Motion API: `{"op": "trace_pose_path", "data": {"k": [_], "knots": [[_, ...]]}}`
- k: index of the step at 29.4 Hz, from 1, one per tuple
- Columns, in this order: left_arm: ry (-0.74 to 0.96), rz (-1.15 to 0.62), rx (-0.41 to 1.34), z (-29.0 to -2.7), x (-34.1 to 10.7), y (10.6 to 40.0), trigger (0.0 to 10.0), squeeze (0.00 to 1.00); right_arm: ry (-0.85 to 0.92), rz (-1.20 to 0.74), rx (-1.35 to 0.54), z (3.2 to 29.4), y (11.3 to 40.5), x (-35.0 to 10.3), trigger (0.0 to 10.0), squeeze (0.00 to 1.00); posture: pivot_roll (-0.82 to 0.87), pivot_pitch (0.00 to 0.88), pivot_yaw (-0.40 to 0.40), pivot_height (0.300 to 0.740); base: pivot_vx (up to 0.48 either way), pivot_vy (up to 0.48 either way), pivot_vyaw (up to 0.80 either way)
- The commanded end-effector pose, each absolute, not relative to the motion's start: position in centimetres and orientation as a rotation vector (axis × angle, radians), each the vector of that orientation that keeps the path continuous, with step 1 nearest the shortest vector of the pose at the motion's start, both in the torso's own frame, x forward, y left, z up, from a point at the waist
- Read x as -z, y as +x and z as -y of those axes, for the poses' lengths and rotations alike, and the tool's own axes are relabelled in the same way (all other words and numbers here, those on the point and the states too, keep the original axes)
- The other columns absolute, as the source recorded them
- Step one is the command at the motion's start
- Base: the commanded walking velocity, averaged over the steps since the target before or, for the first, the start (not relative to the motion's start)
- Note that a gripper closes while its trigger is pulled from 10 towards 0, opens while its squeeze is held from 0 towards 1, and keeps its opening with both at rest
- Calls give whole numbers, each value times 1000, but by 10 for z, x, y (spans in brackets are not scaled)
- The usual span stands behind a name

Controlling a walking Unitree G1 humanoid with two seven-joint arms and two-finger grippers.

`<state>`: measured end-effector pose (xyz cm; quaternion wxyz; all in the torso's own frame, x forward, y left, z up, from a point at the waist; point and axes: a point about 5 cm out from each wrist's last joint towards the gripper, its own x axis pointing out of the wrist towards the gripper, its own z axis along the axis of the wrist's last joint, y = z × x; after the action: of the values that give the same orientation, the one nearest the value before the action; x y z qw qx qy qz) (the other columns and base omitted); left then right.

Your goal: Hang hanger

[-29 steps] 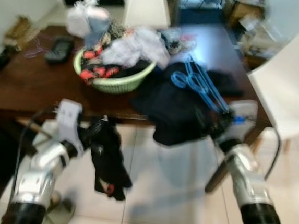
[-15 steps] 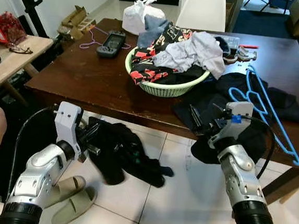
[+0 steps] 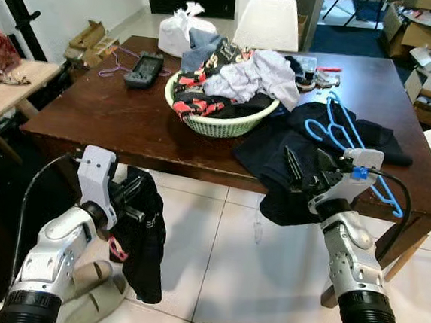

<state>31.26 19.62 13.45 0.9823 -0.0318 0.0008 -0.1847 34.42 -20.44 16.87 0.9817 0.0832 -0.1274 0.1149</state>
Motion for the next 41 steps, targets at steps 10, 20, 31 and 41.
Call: {"op": "trace_pose_path", "data": {"k": [10, 20, 31, 41], "knots": [[-154, 31, 530, -188, -142, 316, 10000, 0, 136, 242, -158, 213, 348, -170, 10000, 0, 42, 134, 42, 740, 0, 0, 0], [-179, 79, 551, -187, -148, 321, 10000, 0, 152, 293, -111, 223, 348, -185, 10000, 0, 43, 142, 32, 740, 0, 0, 0], [-159, 81, 558, -185, -146, 324, 10000, 0, -112, 309, -251, 185, 354, -206, 10000, 0, 44, 143, 31, 740, 119, 0, 0], [-159, 89, 565, -184, -146, 325, 10000, 0, -112, 330, -304, 176, 350, -211, 10000, 0, 40, 139, 37, 740, 281, 0, 0]]}}
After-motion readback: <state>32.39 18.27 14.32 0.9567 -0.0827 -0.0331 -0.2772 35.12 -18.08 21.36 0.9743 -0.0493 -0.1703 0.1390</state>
